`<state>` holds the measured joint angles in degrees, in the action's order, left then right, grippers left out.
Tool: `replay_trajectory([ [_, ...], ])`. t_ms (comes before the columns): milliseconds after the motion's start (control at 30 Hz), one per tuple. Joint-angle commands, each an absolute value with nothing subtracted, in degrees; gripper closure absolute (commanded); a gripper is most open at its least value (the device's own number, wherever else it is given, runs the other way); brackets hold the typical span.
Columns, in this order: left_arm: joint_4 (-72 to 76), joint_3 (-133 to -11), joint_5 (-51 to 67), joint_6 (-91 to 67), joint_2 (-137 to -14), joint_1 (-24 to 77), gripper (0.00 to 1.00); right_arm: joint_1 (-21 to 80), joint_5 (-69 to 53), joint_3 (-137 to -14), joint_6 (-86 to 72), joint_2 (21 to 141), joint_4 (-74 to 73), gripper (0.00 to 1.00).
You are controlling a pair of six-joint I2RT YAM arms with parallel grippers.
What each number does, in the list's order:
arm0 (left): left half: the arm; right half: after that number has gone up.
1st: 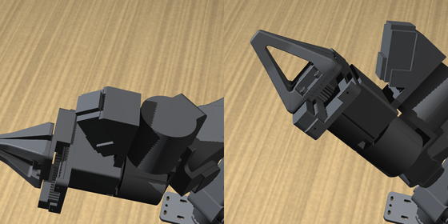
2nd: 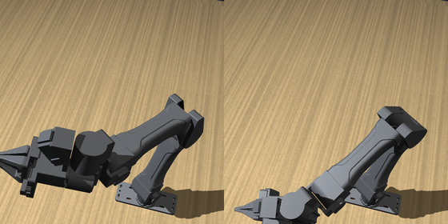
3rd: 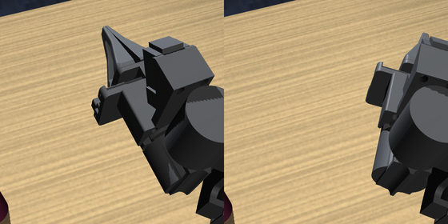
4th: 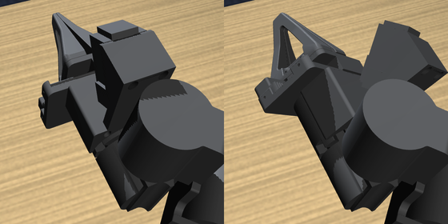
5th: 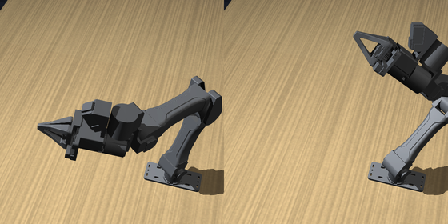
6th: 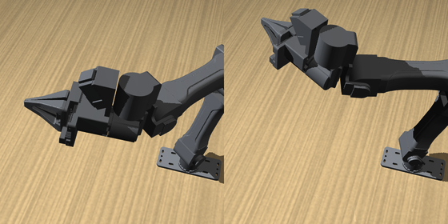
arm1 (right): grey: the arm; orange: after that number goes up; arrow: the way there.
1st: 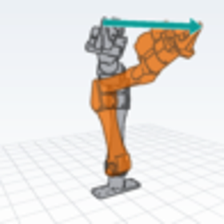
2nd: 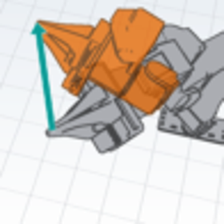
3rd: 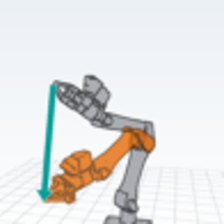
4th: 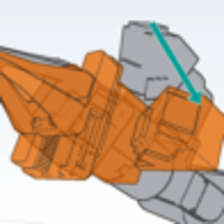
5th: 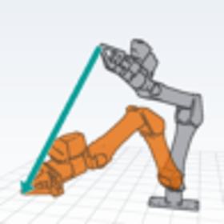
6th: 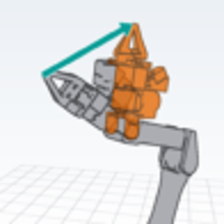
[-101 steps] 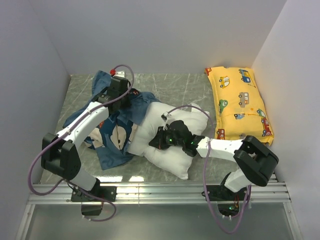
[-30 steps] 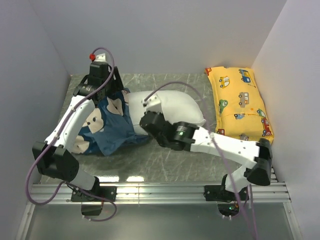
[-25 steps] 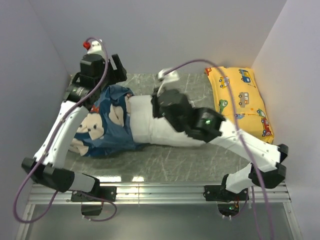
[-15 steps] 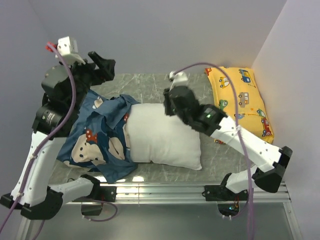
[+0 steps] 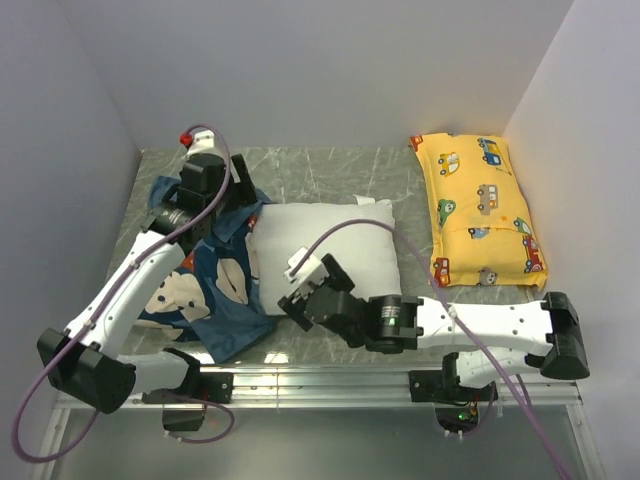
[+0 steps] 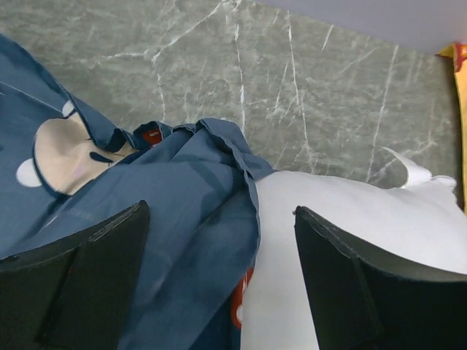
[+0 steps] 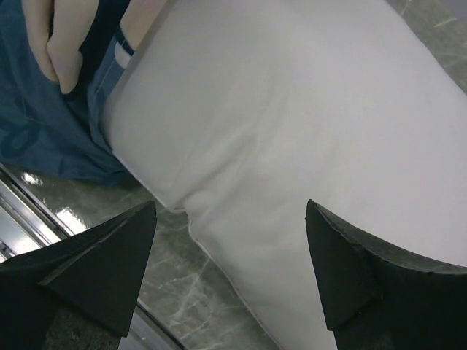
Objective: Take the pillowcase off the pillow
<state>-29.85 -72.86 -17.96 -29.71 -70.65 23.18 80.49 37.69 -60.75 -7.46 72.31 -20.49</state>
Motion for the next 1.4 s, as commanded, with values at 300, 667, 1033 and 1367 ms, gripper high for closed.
replay_trajectory([
  [300, -26.89, -78.13, -17.32, -28.74, -90.43, 23.12, 0.14, 86.31, 53.26, -57.13, -1.33, 93.04, -6.79, 0.04],
  [667, -28.56, -81.73, -13.54, -27.51, -87.47, 23.2, 0.15, 75.85, 54.05, -66.17, 1.49, 98.27, -8.43, 0.64],
  [1033, -26.46, -92.98, -8.0, -25.49, -68.92, 23.64, 0.15, 71.11, 33.58, -94.27, -2.72, 86.92, -38.82, 0.96],
  [1367, -27.51, -95.46, -8.0, -27.07, -59.25, 23.56, 0.15, 54.42, 21.11, -102.01, -3.34, 87.1, -41.07, 0.94],
])
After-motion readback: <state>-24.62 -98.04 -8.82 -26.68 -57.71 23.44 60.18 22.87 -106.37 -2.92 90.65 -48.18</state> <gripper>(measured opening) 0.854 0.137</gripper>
